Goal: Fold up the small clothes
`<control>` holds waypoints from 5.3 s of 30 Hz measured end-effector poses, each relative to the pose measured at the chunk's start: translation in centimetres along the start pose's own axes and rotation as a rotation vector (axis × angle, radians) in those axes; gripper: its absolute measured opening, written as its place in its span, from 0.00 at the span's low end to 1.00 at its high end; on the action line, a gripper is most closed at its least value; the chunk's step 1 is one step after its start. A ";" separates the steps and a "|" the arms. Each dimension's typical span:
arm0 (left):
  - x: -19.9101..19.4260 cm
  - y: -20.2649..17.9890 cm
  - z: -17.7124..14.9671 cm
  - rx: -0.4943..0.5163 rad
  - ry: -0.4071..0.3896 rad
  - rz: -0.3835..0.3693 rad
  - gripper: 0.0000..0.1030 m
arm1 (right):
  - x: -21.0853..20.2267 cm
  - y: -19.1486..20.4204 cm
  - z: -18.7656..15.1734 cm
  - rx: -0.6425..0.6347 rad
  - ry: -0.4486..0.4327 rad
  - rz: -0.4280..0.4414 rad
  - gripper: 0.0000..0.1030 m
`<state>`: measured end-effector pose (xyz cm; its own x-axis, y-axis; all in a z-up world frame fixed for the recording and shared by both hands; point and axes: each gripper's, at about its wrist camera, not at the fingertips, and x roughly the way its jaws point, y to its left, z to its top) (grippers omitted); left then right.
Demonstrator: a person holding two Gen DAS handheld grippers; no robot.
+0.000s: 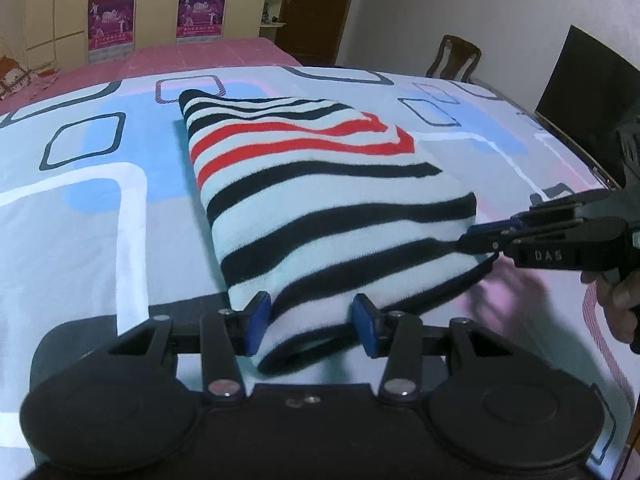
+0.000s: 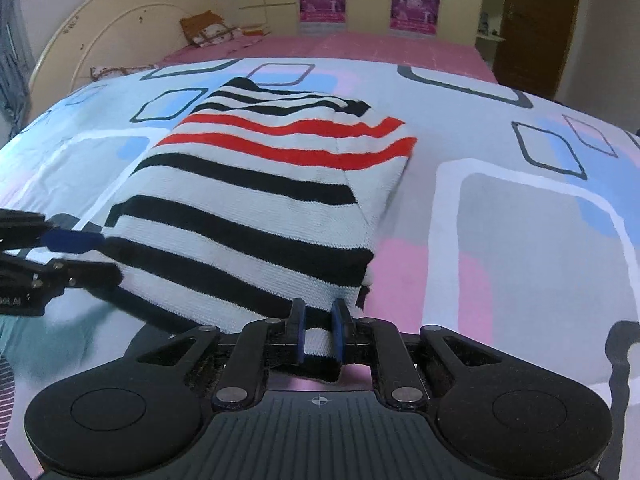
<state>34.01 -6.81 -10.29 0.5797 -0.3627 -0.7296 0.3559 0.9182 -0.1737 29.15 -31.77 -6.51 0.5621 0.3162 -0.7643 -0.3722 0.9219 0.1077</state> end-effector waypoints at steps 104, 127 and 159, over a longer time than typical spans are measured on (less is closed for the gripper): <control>-3.5 6.5 7.4 0.013 -0.013 0.073 0.56 | -0.5 4.4 8.1 0.182 -0.062 0.281 0.32; -4.9 24.7 0.6 -0.283 -0.074 0.047 0.77 | 12.7 16.9 9.8 0.268 0.044 0.336 0.34; -9.3 22.9 2.5 -0.059 -0.165 -0.005 0.44 | 7.8 19.6 12.6 -0.057 -0.099 0.179 0.21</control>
<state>38.61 17.22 -5.80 0.6922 -0.3842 -0.6110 0.3187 0.9222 -0.2189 35.53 -8.38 -2.30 0.5518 0.4967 -0.6699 -0.5121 0.8358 0.1979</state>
